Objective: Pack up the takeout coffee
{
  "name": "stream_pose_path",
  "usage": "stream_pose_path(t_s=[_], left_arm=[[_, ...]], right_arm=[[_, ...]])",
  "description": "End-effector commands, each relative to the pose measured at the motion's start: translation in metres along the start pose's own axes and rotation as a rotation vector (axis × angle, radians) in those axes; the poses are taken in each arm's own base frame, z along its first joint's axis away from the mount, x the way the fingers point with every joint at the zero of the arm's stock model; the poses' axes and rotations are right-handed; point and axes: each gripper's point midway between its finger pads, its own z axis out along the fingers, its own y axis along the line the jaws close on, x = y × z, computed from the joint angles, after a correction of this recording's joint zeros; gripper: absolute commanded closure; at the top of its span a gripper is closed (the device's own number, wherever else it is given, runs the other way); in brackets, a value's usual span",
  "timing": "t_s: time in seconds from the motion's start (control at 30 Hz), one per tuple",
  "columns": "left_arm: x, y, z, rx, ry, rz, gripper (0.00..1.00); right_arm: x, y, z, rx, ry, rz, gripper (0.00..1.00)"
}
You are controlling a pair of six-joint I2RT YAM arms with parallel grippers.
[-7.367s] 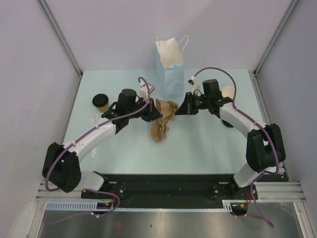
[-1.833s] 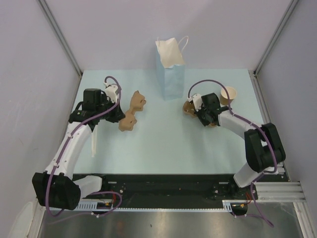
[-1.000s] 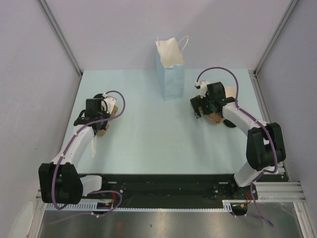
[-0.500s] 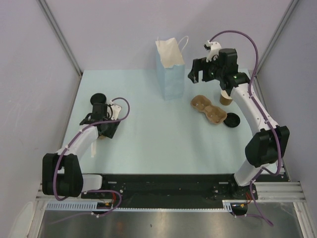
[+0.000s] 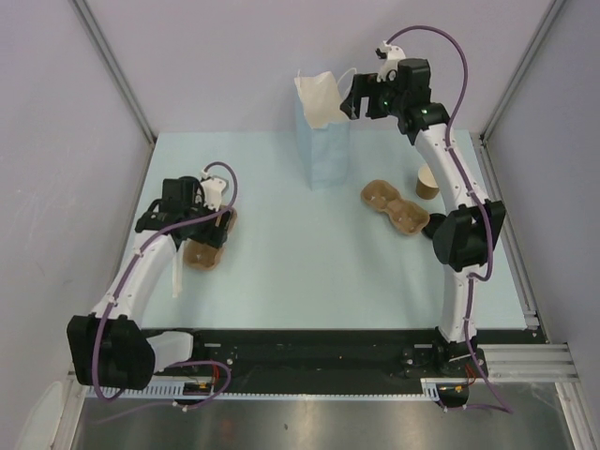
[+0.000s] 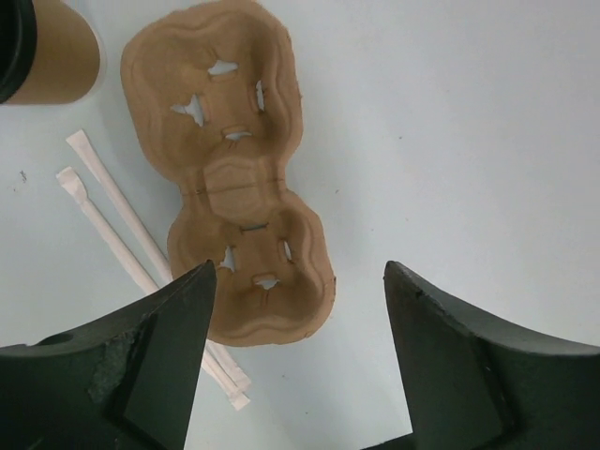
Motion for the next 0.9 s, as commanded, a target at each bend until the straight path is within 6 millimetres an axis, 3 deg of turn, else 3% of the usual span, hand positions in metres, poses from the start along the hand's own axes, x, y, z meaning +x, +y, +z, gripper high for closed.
stream_pose_path(t_s=[0.0,0.1,0.33,0.37,0.43,0.47,0.53,0.57,0.67,0.73,0.8,0.83,0.87], left_arm=[[-0.046,-0.015,-0.036,0.074,-0.150,-0.032,0.20],[-0.072,-0.022,-0.057,0.118,-0.240,-0.039,0.10],[-0.106,-0.027,-0.087,0.146,-0.344,-0.092,0.02],[-0.111,-0.027,-0.090,0.145,-0.362,-0.097,0.00],[-0.120,-0.027,-0.100,0.153,-0.402,-0.113,0.00],[-0.125,-0.026,-0.103,0.146,-0.423,-0.120,0.01],[-0.134,-0.021,-0.113,0.127,-0.458,-0.162,0.01],[-0.139,-0.020,-0.117,0.125,-0.482,-0.167,0.01],[-0.152,-0.013,-0.131,0.095,-0.550,-0.179,0.01],[-0.158,-0.012,-0.138,0.091,-0.578,-0.209,0.00],[-0.164,-0.007,-0.143,0.067,-0.599,-0.220,0.00],[-0.165,-0.005,-0.143,0.062,-0.601,-0.238,0.00],[-0.167,-0.003,-0.141,0.060,-0.601,-0.251,0.01]], right_arm=[[-0.024,0.015,0.007,-0.036,-0.058,-0.010,0.02],[-0.015,0.016,0.021,-0.031,-0.046,-0.030,0.11],[0.010,-0.004,0.048,0.037,-0.011,-0.042,0.22],[0.016,-0.005,0.053,0.037,0.000,-0.041,0.36],[0.021,-0.003,0.057,0.025,0.011,-0.037,0.52],[0.022,-0.001,0.057,0.019,0.012,-0.030,0.69],[0.022,0.005,0.055,0.002,0.018,-0.016,0.85],[0.023,0.011,0.054,-0.006,0.023,0.000,1.00],[0.015,0.031,0.037,-0.048,0.022,0.031,1.00],[-0.002,0.055,0.012,-0.079,0.003,0.050,1.00],[0.010,0.075,-0.002,-0.088,0.045,0.077,1.00],[-0.002,0.083,-0.024,-0.063,0.018,0.082,1.00],[-0.002,0.090,-0.036,-0.055,0.020,0.091,1.00]])
